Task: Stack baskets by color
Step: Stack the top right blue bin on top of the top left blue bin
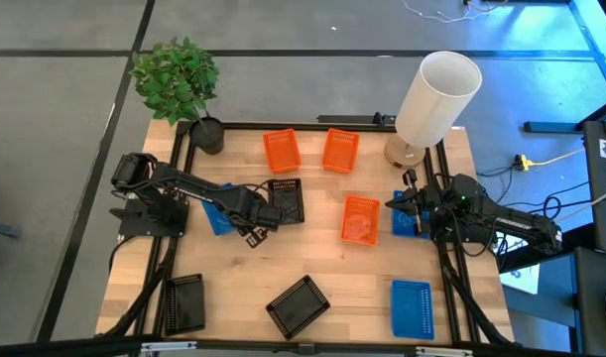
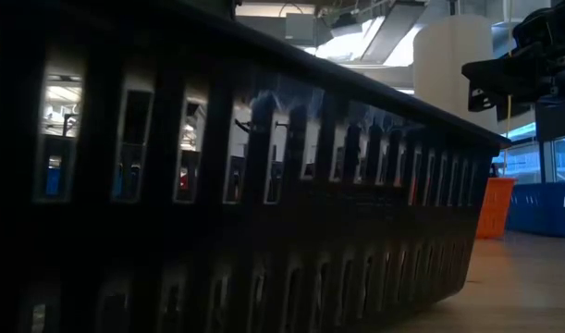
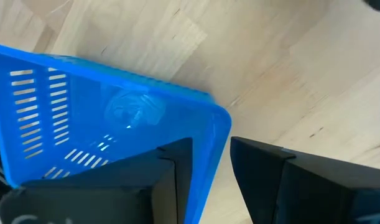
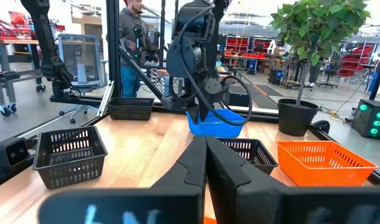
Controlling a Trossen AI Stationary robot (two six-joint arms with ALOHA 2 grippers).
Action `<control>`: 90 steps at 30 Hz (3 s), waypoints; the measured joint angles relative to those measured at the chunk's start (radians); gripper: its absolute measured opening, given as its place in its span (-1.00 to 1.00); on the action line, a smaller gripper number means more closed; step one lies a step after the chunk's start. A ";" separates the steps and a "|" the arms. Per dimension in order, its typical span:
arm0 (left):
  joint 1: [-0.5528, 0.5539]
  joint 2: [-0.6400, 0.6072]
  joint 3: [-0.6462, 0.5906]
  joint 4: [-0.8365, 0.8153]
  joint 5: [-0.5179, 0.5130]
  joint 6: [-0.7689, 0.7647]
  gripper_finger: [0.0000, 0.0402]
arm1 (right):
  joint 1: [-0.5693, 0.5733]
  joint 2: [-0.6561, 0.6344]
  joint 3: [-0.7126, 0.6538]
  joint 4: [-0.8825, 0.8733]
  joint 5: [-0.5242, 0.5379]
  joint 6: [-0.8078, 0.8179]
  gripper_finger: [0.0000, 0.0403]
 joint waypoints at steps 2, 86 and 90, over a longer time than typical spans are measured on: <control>0.000 0.000 0.000 0.001 0.000 0.000 -0.50 | 0.000 0.000 0.000 0.000 0.000 0.000 -0.94; -0.003 -0.166 0.361 -0.176 -0.128 0.263 -1.00 | 0.000 0.021 0.235 -0.398 0.106 0.138 -0.94; -0.003 -0.166 0.361 -0.179 -0.132 0.262 -1.00 | 0.007 0.088 0.374 -0.525 0.137 0.211 -0.94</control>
